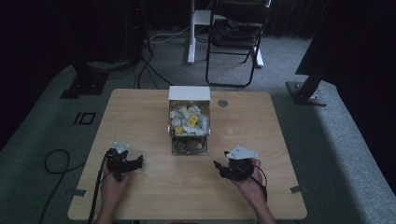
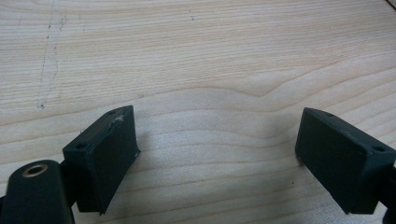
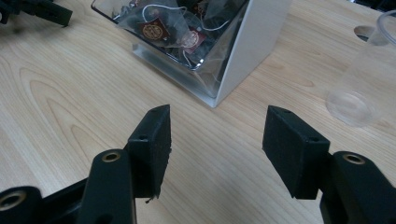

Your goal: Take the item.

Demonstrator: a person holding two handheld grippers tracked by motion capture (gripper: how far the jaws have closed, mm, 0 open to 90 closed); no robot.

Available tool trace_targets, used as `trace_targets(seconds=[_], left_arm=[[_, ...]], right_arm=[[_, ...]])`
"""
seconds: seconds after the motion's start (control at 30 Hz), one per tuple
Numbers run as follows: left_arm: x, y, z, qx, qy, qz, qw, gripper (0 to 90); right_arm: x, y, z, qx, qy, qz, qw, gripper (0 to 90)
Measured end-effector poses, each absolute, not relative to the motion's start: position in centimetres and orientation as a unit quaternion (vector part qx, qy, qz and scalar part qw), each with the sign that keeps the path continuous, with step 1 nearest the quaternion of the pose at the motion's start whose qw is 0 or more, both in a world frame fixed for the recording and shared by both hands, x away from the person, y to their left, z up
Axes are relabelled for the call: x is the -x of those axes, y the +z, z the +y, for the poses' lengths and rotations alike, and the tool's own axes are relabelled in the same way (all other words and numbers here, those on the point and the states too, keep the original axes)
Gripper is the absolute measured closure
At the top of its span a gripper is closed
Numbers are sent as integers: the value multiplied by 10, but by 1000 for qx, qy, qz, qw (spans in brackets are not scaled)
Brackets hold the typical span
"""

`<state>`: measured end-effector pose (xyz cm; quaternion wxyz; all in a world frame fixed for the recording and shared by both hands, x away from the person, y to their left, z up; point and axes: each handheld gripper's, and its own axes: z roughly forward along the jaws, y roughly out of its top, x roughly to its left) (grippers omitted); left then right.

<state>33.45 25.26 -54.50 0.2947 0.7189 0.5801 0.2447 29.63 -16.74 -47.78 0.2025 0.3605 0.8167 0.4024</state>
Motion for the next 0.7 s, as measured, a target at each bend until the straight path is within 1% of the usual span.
trace_targets(seconds=[0.33,0.7], left_arm=[[-335,-545,253,-719,245,580,295,137],[-335,-545,253,-719,245,580,295,137]], right_arm=[[-295,-477,-158,-343,406,822,204,432],[-296,-478,-146,-326,411,827,201,417]])
